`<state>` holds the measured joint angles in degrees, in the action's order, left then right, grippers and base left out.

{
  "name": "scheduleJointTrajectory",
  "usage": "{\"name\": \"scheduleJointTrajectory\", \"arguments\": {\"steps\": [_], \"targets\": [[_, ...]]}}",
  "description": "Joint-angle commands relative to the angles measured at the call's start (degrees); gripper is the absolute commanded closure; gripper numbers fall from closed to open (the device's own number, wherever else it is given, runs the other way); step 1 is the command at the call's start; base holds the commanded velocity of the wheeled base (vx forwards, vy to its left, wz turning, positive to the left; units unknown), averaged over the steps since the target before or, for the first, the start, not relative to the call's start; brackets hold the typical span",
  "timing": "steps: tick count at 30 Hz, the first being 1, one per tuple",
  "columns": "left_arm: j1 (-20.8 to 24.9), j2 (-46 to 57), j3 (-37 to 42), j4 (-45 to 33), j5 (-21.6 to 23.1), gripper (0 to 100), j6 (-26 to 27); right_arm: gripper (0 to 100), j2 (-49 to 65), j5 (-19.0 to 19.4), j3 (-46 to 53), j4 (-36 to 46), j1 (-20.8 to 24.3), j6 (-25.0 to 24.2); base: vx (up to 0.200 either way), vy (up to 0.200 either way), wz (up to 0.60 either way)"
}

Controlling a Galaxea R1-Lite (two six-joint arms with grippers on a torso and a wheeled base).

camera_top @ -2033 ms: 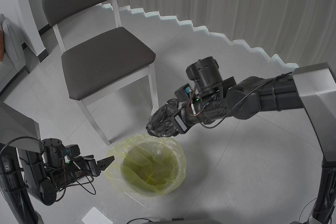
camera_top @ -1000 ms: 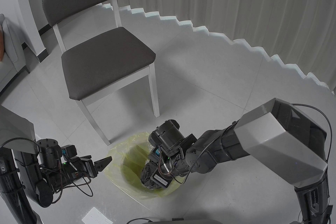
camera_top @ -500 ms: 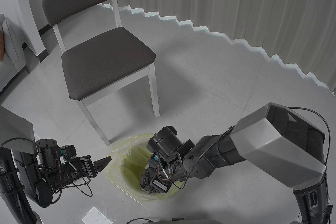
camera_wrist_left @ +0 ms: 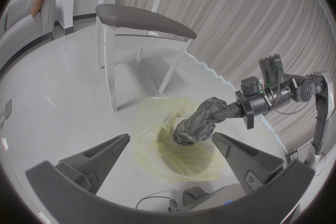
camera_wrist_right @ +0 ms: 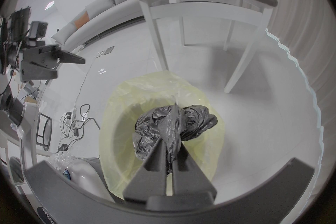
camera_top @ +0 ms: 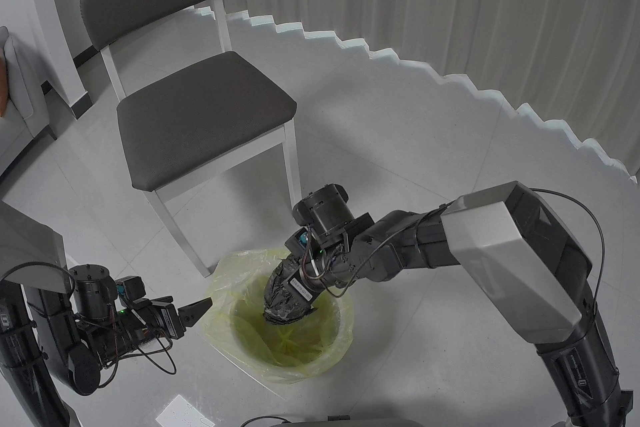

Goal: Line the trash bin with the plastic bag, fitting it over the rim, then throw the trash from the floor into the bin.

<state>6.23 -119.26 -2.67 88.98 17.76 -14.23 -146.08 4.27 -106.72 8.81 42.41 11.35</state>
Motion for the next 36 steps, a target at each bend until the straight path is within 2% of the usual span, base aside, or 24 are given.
{"name": "scheduleJointTrajectory", "arguments": {"steps": [1, 11, 21, 22, 28, 35, 36], "targets": [[-0.34, -0.18, 0.03, 1.02, -0.01, 0, -0.01, 100, -4.30, 0.13, -6.14, 4.46, -2.07, -0.28, 0.000, 0.000, 0.00], [-0.43, 0.17, 1.09, 1.02, -0.01, 0, -0.10, 100, -3.51, -0.22, 1.07, 4.63, 1.45, -0.19, 0.000, 0.000, 0.00], [-0.43, -0.45, 0.91, 1.02, -0.01, 0, -0.10, 100, -3.69, -0.66, 1.34, 4.55, 1.27, 0.34, 0.000, 0.000, 0.00], [-0.43, -0.53, 0.82, 1.02, -0.01, 0, -0.10, 0, -3.60, -0.66, 1.25, 4.55, 1.18, 0.34, 0.000, 0.000, 0.00], [-0.43, -5.02, -1.02, 1.02, -0.01, 0, -0.01, 0, -2.89, -0.84, 1.07, 4.63, 0.92, -0.19, 0.000, 0.000, 0.00], [-0.34, -9.15, -6.21, 1.02, -1.85, 0, 0.16, 0, 0.27, -1.10, 1.69, 4.72, 0.57, -0.28, 0.000, 0.000, 0.00], [-0.69, -12.14, -8.67, 1.02, -2.12, 0, 0.16, 0, 2.47, -1.01, 2.83, 4.63, 0.48, -0.54, 0.000, 0.000, 0.00]]}}
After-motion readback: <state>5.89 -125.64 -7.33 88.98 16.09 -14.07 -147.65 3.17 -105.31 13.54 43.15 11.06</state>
